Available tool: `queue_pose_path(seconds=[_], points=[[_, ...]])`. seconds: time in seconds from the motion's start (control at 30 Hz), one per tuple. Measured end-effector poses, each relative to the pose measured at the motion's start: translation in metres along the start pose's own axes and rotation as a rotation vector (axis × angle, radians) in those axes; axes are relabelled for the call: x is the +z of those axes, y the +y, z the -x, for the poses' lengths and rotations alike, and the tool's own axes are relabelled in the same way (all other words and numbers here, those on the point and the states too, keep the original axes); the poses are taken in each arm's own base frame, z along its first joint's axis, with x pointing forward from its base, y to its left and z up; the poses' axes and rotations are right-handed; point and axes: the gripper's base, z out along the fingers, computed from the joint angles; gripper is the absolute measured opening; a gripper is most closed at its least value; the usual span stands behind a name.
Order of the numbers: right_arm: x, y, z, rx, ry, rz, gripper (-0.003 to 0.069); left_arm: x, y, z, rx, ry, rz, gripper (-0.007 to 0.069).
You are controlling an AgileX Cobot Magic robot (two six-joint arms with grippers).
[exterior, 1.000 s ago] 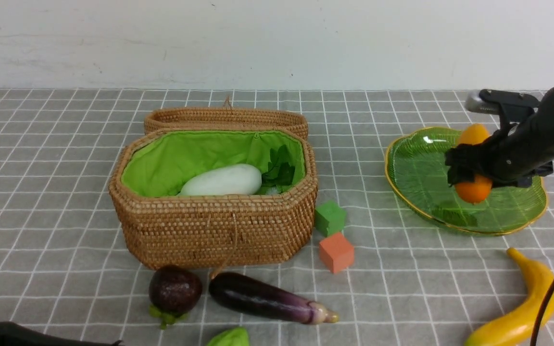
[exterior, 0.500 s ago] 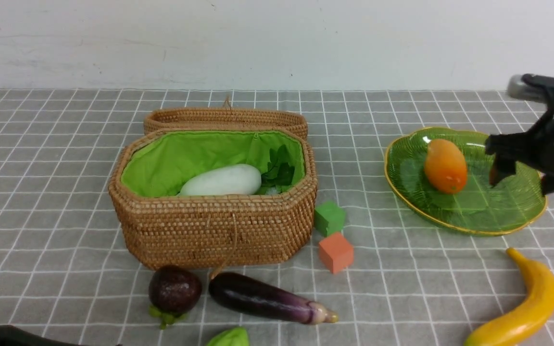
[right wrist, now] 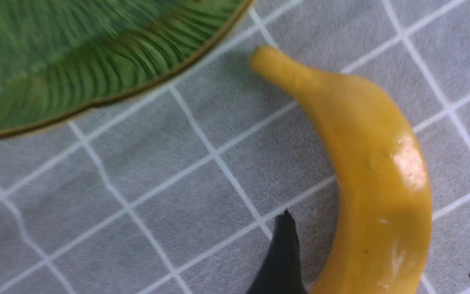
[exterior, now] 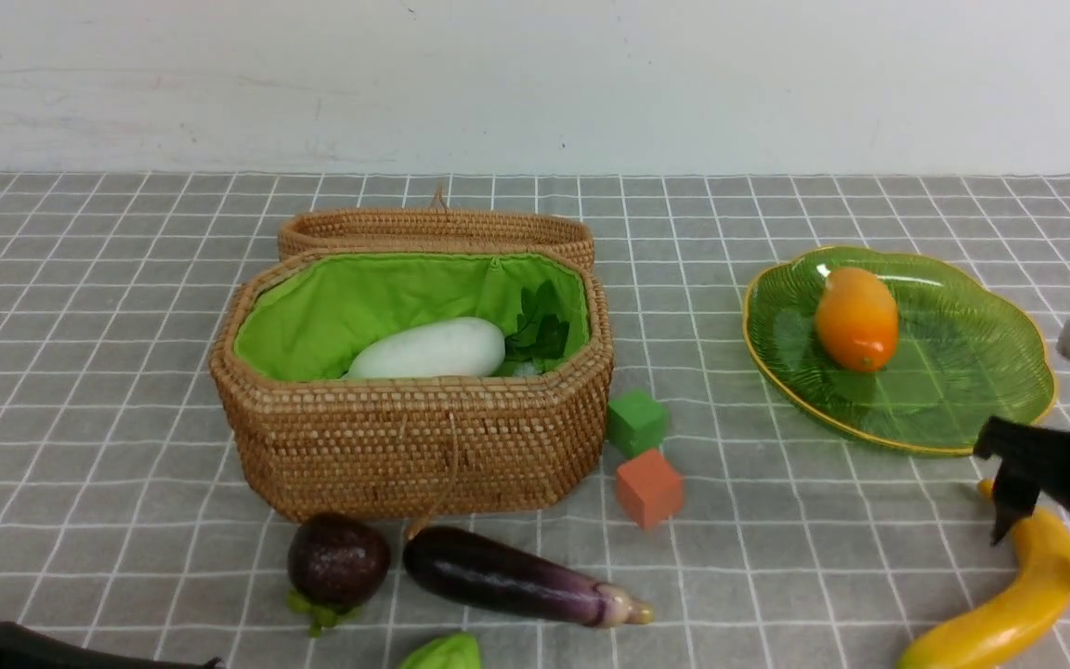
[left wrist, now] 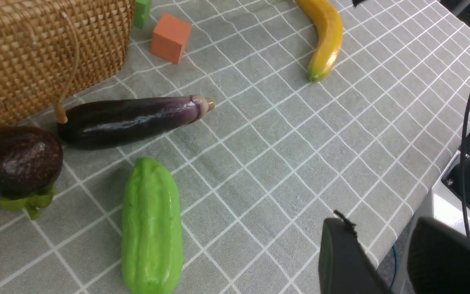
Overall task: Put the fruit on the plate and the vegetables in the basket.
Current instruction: Use the right arm to grab a banana and put it into the right plate
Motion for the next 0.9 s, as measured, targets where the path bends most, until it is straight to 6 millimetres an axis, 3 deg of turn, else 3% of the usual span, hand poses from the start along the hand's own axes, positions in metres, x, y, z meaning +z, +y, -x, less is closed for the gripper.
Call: queue_pose_path(seconds=[0.1,0.13,0.17,0.2,0.23,0.27,0.33,0.47,0.5,0.53,0.7,0.73,0.8,0.83,0.87,0.9], points=[[0.023,-0.003,-0.007,-0.032,0.034,-0.015,0.0496,0.0,0.0,0.0,0.002,0.001,0.002,0.0239],[0.023,-0.003,-0.006,-0.034,0.034,-0.013,0.0488,0.0,0.0,0.0,0.002,0.001,0.002,0.0239],[0.024,-0.002,-0.007,-0.069,0.039,0.001,0.0394,0.0,0.0,0.0,0.002,0.001,0.002,0.0239],[0.024,-0.001,-0.007,-0.065,0.04,0.004,0.0394,0.0,0.0,0.0,0.002,0.001,0.002,0.0239],[0.021,0.0,-0.007,-0.094,0.036,0.02,0.0302,0.0,0.0,0.0,0.002,0.001,0.002,0.0239],[0.018,0.0,-0.007,-0.108,0.029,0.031,0.03,0.0,0.0,0.0,0.002,0.001,0.002,0.0239],[0.011,0.001,-0.007,-0.117,0.011,0.048,0.0311,0.0,0.0,0.0,0.002,0.001,0.002,0.0239],[-0.029,0.0,-0.007,-0.127,-0.094,0.116,0.0315,0.0,0.0,0.0,0.002,0.001,0.002,0.0239],[-0.031,0.0,-0.007,-0.127,-0.1,0.119,0.0315,0.0,0.0,0.0,0.002,0.001,0.002,0.0239],[-0.054,-0.001,-0.004,-0.122,-0.174,0.161,0.0315,0.0,0.0,0.0,0.002,0.001,0.002,0.0239],[-0.09,0.001,0.026,-0.083,-0.325,0.219,0.0315,0.0,0.0,0.0,0.002,0.001,0.002,0.0239],[-0.099,0.003,0.044,-0.065,-0.369,0.225,0.0315,0.0,0.0,0.0,0.002,0.0,0.003,0.0239],[-0.101,0.006,0.058,-0.059,-0.39,0.226,0.0315,0.0,0.0,0.0,0.002,0.0,0.003,0.0239],[-0.096,0.014,0.077,-0.053,-0.402,0.225,0.0315,0.0,0.0,0.0,0.002,0.0,0.003,0.0239],[-0.095,0.015,0.079,-0.052,-0.401,0.225,0.0315,0.0,0.0,0.0,0.002,0.0,0.003,0.0239],[-0.084,0.023,0.095,-0.051,-0.393,0.221,0.0315,0.0,0.0,0.0,0.005,0.001,0.005,0.0239]])
